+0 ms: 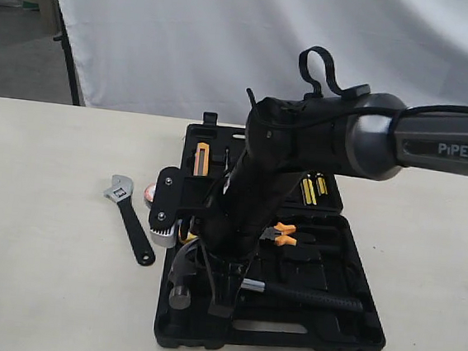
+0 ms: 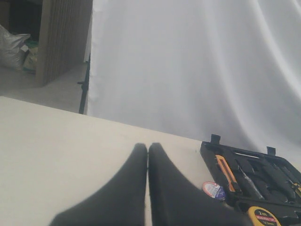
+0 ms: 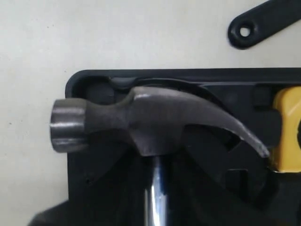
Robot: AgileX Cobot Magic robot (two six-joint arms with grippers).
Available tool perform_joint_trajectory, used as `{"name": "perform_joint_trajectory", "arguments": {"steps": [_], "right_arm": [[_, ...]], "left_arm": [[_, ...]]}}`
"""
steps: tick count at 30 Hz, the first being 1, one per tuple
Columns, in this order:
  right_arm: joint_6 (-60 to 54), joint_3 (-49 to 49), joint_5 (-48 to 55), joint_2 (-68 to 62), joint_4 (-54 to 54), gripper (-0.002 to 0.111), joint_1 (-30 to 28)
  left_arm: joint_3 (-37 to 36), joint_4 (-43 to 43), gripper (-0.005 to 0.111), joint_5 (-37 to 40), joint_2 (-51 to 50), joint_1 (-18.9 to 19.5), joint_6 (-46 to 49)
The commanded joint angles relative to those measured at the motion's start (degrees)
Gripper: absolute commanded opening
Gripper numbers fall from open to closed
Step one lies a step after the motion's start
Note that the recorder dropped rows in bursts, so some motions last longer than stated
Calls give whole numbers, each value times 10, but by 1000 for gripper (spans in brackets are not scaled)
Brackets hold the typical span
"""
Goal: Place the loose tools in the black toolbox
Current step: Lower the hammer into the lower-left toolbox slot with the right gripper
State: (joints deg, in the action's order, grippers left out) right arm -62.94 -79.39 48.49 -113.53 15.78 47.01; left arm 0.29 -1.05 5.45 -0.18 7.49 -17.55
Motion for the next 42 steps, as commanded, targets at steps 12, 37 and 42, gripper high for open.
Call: {"name": "perform_joint_trajectory", "arguments": {"steps": [12,37,42], "right_arm": [[29,-5,-23,-24,11,0,-2],[36,-5,-31,-26,-9,0,0],[49,-5,-29,-26,-3,0,0]], "left_arm": [[2,-3,1,-4,2,15,-3],[2,-3,1,-4,2,15,-3],[2,-3,1,-4,2,15,-3]]}}
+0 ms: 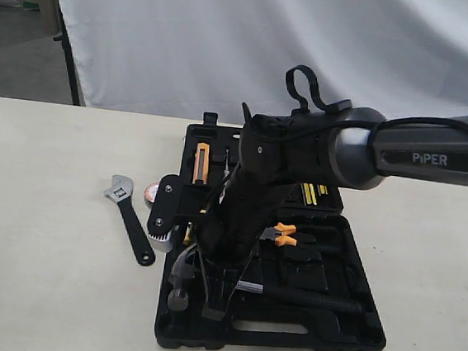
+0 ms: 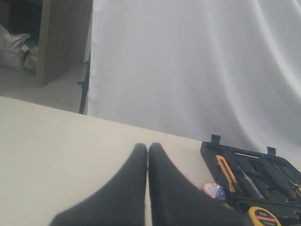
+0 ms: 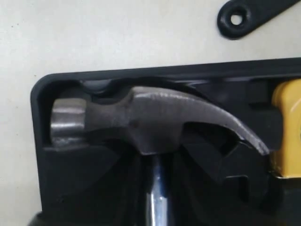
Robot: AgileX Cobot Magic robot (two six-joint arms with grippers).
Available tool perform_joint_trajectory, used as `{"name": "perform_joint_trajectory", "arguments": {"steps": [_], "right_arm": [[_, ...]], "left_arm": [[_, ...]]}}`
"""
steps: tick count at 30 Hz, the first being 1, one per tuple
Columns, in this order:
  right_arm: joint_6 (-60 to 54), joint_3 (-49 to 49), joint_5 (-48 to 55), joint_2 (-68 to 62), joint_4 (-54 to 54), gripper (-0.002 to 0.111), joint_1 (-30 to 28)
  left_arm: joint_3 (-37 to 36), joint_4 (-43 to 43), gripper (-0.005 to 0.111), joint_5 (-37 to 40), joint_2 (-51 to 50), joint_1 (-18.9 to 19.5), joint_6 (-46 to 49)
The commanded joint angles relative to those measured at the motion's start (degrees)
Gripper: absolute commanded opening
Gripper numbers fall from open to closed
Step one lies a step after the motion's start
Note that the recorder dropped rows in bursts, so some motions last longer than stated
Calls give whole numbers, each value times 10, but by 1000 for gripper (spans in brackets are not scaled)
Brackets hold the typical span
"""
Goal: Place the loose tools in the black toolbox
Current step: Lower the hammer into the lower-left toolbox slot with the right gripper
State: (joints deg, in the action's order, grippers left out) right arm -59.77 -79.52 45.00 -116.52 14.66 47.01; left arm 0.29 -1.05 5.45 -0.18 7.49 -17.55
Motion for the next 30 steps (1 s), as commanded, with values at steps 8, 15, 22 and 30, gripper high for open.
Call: {"name": "perform_joint_trajectory", "arguments": {"steps": [8,15,22,30], "right_arm": [[19,-4,-10,3,9,0,0],[28,-4,-10,3,5,3,0],[28,-4,0,3,2,51,0],[22,-4,18,11,-28,60,0]], "left_arm": [[2,-3,1,-4,2,15,-3],[2,-3,1,-4,2,15,-3],[2,-3,1,-4,2,15,-3],[2,-3,1,-4,2,15,-3]]}}
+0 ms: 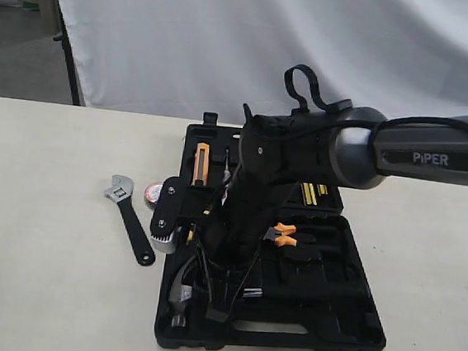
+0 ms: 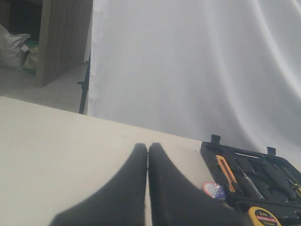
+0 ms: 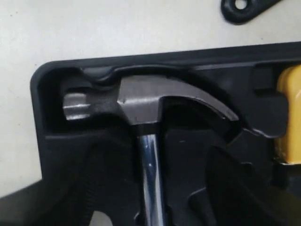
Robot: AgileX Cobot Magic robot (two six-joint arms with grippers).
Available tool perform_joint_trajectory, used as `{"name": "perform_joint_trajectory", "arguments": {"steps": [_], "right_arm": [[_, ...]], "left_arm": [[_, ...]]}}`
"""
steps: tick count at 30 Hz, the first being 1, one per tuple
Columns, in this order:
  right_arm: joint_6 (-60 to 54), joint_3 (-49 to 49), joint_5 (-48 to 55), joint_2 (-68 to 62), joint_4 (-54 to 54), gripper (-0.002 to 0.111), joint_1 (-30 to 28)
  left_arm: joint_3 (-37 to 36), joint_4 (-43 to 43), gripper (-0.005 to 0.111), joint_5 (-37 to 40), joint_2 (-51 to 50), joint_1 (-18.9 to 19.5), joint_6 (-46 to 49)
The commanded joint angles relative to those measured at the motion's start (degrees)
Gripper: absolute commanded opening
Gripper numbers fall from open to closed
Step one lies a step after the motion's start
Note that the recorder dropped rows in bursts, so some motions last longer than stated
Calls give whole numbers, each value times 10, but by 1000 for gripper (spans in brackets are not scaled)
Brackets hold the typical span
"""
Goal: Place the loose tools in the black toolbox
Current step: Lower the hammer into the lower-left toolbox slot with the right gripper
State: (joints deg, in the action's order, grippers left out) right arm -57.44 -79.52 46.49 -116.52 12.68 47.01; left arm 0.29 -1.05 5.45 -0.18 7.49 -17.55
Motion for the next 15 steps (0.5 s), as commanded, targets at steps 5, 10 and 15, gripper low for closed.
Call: {"name": "perform_joint_trajectory", "arguments": {"steps": [5,10,15], "right_arm": [[-1,-4,0,45,8,60,5],[-4,-4,5,62,24,48,5],[-25,10,0,38,23,3,4]], "left_arm": [[2,-3,1,-4,2,15,-3],[2,-3,1,-4,2,15,-3],[2,-3,1,-4,2,15,-3]]}}
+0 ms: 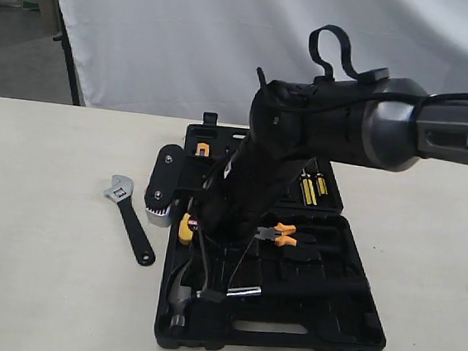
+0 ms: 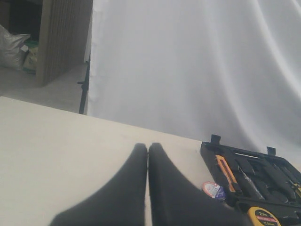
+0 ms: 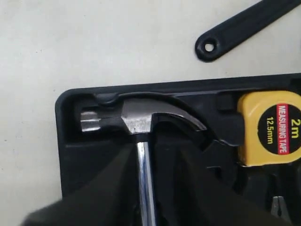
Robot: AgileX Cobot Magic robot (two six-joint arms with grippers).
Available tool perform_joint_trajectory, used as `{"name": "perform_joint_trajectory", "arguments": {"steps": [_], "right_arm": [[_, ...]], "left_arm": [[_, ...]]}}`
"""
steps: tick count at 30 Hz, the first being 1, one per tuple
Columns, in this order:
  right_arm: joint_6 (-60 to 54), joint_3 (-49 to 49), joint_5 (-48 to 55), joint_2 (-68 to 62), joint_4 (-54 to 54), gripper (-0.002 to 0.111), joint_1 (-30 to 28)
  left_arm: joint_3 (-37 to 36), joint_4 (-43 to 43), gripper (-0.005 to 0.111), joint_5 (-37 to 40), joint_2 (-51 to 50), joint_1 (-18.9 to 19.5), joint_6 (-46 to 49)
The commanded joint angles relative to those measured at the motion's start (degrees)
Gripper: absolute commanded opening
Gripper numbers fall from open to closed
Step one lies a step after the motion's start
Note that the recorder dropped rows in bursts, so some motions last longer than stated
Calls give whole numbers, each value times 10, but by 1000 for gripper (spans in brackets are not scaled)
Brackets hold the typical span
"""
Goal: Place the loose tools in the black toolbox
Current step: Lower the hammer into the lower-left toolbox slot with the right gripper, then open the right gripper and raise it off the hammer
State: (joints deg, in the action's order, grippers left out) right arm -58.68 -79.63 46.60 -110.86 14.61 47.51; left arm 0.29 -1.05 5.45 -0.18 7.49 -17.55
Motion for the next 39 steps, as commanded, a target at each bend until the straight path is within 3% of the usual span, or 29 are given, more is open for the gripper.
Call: {"name": "perform_joint_trajectory", "arguments": {"steps": [1,9,18,31,39], "right_arm": [[-11,16,-1,-29,-2,0,-1],[21,22,38,-111,-60,0,-1],[58,-25,108,-79,-62,0,-1],[75,-28,61,-62,-100,0,-4],[99,-21,83,-128,-98,0,-51]], "left_arm": [[2,-3,1,-4,2,15,-3],[2,-3,1,-4,2,15,-3],[2,-3,1,-4,2,15,-3],[2,-3,1,-4,2,15,-3],[2,-3,1,-4,2,15,-3]]}}
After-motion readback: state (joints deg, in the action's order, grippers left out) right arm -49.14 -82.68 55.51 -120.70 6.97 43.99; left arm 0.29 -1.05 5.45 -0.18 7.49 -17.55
